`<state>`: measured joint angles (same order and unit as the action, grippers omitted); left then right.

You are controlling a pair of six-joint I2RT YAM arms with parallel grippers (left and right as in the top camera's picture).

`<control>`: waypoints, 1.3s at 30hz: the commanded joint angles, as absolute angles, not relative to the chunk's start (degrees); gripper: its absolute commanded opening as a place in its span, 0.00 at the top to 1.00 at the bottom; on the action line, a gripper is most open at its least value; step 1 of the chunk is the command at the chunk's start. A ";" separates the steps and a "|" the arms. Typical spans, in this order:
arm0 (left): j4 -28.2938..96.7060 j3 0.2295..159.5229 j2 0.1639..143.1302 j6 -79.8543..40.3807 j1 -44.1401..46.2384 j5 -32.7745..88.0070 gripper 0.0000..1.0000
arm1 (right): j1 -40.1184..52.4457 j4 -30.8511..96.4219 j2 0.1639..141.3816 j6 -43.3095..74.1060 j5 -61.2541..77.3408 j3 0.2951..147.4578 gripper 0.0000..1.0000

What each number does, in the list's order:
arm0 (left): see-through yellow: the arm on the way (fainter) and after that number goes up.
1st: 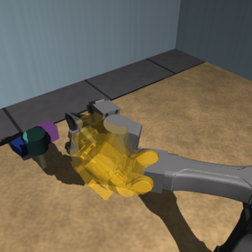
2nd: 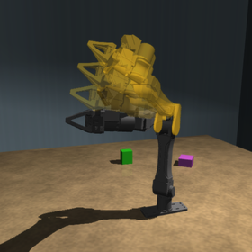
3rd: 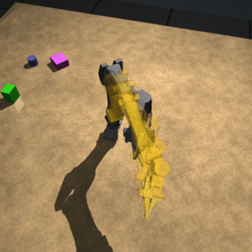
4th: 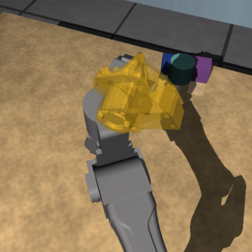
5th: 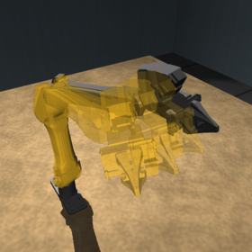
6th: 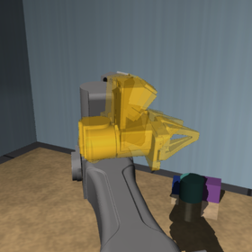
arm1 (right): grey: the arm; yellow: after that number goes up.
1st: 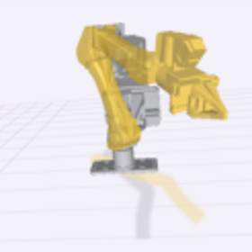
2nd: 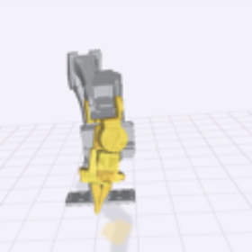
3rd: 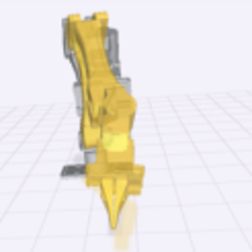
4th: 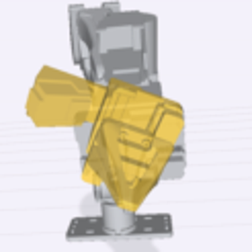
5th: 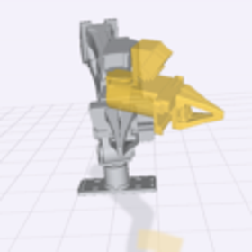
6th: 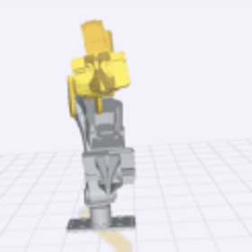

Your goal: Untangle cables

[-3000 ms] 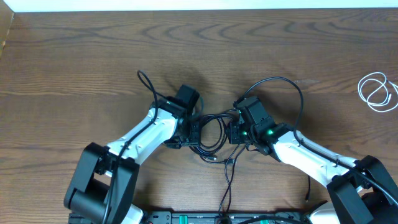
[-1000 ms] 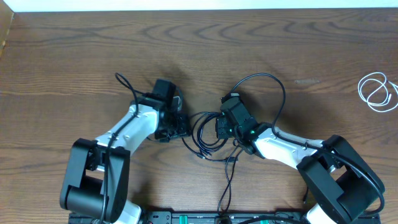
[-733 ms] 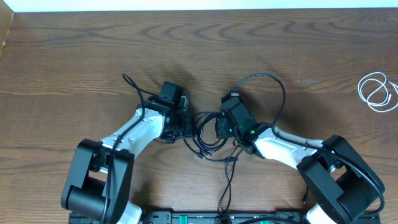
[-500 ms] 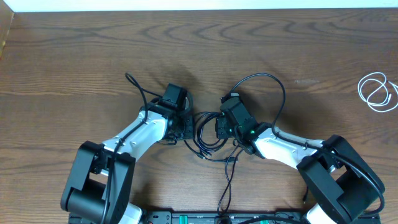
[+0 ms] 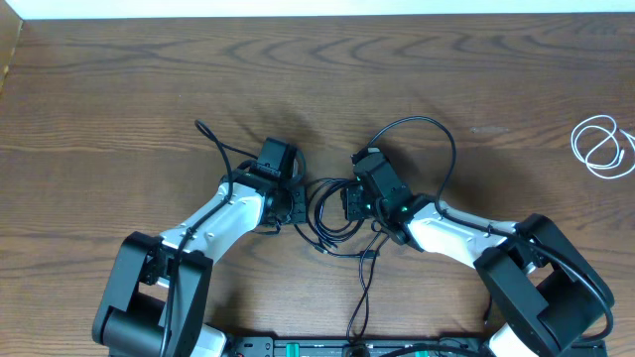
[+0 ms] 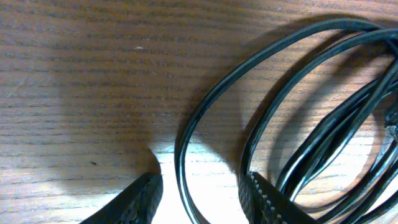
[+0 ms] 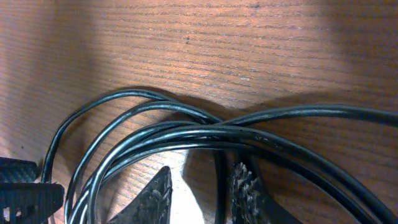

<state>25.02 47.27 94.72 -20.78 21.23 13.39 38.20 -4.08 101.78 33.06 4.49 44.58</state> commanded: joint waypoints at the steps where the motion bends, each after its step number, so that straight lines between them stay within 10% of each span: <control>1: 26.02 43.46 98.17 -20.86 20.99 10.09 0.53 | 38.24 -2.15 105.10 33.80 7.33 42.28 0.69; 39: 39.72 53.60 98.04 -25.65 26.72 1.85 0.43 | 38.24 2.61 99.22 33.34 8.54 42.28 0.58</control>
<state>38.02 51.44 96.92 -25.15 26.74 1.58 38.11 1.48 98.72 33.04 8.43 44.03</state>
